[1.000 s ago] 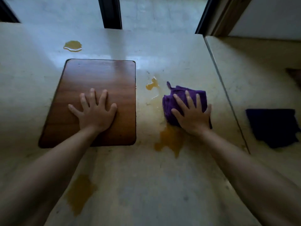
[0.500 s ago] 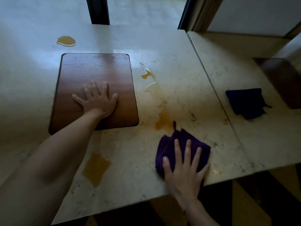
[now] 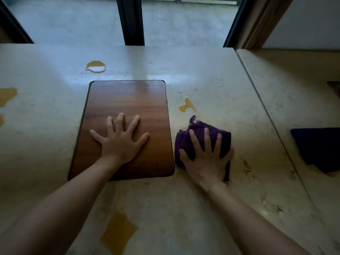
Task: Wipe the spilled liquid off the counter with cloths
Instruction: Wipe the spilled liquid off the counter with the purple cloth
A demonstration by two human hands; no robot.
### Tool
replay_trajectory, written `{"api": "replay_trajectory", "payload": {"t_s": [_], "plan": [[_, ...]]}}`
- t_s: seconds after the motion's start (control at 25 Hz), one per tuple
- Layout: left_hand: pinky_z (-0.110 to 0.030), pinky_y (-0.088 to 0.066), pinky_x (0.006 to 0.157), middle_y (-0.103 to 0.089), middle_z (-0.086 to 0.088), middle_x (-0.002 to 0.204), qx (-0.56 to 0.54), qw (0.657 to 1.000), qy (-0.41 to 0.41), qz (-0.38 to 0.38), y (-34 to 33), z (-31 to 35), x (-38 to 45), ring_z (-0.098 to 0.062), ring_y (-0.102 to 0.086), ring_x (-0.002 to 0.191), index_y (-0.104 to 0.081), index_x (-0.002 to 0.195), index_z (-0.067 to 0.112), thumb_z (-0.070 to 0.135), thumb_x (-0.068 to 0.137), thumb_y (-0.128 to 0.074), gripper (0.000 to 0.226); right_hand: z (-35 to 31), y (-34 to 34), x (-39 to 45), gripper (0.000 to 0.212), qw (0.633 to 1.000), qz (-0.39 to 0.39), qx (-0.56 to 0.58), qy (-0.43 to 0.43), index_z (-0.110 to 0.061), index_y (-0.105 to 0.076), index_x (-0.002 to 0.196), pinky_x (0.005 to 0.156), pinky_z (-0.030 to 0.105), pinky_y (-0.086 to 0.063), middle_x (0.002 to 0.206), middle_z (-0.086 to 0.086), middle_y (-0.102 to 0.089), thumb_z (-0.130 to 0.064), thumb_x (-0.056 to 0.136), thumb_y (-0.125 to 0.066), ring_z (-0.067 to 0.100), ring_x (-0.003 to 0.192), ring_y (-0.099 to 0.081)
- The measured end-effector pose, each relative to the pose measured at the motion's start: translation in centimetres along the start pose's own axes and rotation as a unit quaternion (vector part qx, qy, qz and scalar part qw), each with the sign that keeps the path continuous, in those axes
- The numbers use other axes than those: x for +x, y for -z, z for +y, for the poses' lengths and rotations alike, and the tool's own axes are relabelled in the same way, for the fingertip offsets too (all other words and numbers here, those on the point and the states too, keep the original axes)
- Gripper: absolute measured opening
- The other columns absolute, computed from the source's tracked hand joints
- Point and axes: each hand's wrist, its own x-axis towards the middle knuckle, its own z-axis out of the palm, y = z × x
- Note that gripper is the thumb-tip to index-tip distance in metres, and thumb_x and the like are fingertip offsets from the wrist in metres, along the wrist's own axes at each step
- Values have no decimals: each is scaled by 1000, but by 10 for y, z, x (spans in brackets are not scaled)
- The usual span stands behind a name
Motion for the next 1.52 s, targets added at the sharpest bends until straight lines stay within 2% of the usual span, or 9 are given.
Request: {"api": "replay_trajectory", "payload": {"t_s": [0.08, 0.24, 0.44, 0.68, 0.88, 1.08, 1.2, 1.36, 1.52], "plan": [[-85, -10, 99, -18, -6, 161, 12, 1000, -12, 5, -2, -1, -2, -40, -13, 147, -20, 149, 51, 85, 80, -13, 77, -6, 3, 59, 73, 999, 22, -22, 28, -48, -17, 151, 106, 77, -2, 164, 3, -15, -77, 84, -16, 41, 148, -6], [-84, -16, 97, -25, -9, 160, 44, 999, -19, 2, -3, 1, -3, -41, -23, 145, -25, 151, 47, 83, 84, -16, 77, -30, 19, 216, 71, 997, -51, -33, 54, -54, 3, 149, 106, 77, 5, 165, -3, 9, -79, 85, -10, 36, 149, 13], [-84, -18, 98, -26, -9, 161, 51, 999, -8, -15, 0, 2, -1, -40, -25, 146, -25, 151, 47, 84, 83, -26, 78, -58, 33, 389, 73, 995, -67, -24, 73, -53, -4, 150, 105, 77, 7, 165, -3, 8, -81, 84, -16, 37, 149, 13], [-83, -16, 101, -22, -7, 163, 50, 999, 8, -17, 0, 2, 2, -37, -19, 149, -22, 152, 49, 84, 82, -30, 79, -109, 31, 466, 68, 982, -80, -39, 170, -52, -8, 150, 106, 78, 3, 165, -3, -3, -76, 87, -16, 39, 149, 5], [-83, -15, 102, -15, -5, 165, 50, 998, 11, -28, 1, 0, 1, -37, -14, 150, -15, 153, 49, 85, 83, -25, 79, -113, 27, 424, 66, 958, -89, -60, 265, -59, 2, 146, 106, 77, 6, 165, -4, 8, -79, 85, -12, 38, 148, 12], [-82, -10, 104, -11, -4, 164, 46, 999, 13, -20, 0, -1, 3, -37, -11, 149, -11, 152, 51, 86, 82, -17, 78, -71, 22, 316, 66, 950, -68, -64, 297, -60, 7, 145, 106, 76, 9, 164, -4, 14, -81, 85, -8, 39, 147, 17], [-82, -9, 104, -13, -4, 163, 35, 999, 9, -7, -2, 0, 1, -37, -12, 149, -14, 151, 52, 86, 81, -14, 78, -33, 23, 226, 64, 956, -83, -71, 272, -63, 11, 143, 106, 76, 8, 164, -3, 17, -81, 84, -7, 39, 147, 19], [-80, -10, 105, -11, 1, 164, 10, 1000, 22, -2, 2, 6, -6, -34, -8, 149, -12, 149, 56, 86, 81, -14, 74, 29, 24, 82, 67, 967, -50, -85, 236, -60, 4, 146, 106, 78, -2, 166, -1, 4, -80, 83, -4, 42, 148, 7], [-76, -12, 108, -5, 5, 164, -9, 997, 22, -78, 16, 2, -34, -31, -3, 150, -12, 150, 52, 79, 87, -26, 69, 87, 29, -53, 64, 988, -99, -51, 106, -66, 17, 139, 109, 72, 11, 161, -9, 26, -80, 81, -5, 32, 145, 29]]}}
